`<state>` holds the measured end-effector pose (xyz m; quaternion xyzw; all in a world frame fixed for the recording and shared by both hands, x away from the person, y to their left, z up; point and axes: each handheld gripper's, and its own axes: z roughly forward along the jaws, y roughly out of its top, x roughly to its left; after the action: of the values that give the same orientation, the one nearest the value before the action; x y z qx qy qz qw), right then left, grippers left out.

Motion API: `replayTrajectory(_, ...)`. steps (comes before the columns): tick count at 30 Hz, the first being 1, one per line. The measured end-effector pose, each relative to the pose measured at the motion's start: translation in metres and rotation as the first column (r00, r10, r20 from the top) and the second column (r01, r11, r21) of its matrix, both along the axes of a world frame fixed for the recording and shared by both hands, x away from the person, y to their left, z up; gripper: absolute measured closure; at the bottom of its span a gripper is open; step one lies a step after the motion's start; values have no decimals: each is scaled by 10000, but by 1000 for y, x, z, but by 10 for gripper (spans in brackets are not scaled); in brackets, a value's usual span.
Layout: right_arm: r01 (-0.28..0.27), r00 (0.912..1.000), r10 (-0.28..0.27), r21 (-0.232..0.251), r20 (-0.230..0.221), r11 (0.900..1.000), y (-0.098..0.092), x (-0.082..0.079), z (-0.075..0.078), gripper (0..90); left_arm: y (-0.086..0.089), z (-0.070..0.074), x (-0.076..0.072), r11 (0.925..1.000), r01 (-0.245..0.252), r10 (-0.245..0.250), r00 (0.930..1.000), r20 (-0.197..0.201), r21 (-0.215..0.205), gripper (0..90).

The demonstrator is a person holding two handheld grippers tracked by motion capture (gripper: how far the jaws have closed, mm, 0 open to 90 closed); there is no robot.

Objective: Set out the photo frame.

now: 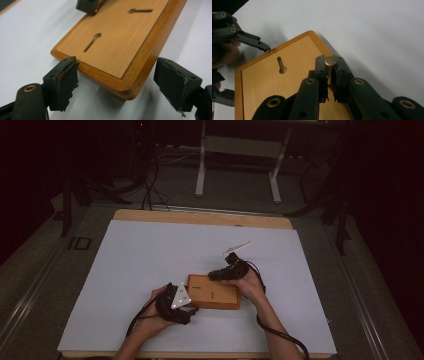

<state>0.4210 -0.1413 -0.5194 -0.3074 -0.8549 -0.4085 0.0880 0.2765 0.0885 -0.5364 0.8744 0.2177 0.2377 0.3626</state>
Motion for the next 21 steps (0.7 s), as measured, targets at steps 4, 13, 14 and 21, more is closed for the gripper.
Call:
replayTrajectory(4, -10, 10000, 10, 9, -27, 10000, 0, 1, 0, 837, -1, -1, 2, 9999, -116, 115, 9999, 101, 112, 202)
replayTrajectory(13, 118, 9996, -116, 60, -247, 9999, 0, 3, 0, 841, -5, -2, 5, 9998, -191, 188, 9986, 487, 69, 195)
replayTrajectory(14, 135, 9995, -133, 67, -274, 9999, 0, 4, 0, 841, -5, -2, 5, 9998, -174, 170, 9984, 535, 77, 195)
replayTrajectory(21, 206, 9992, -203, 91, -332, 9997, 0, 5, -1, 843, -6, 0, 6, 9998, -134, 126, 9972, 737, 110, 196)
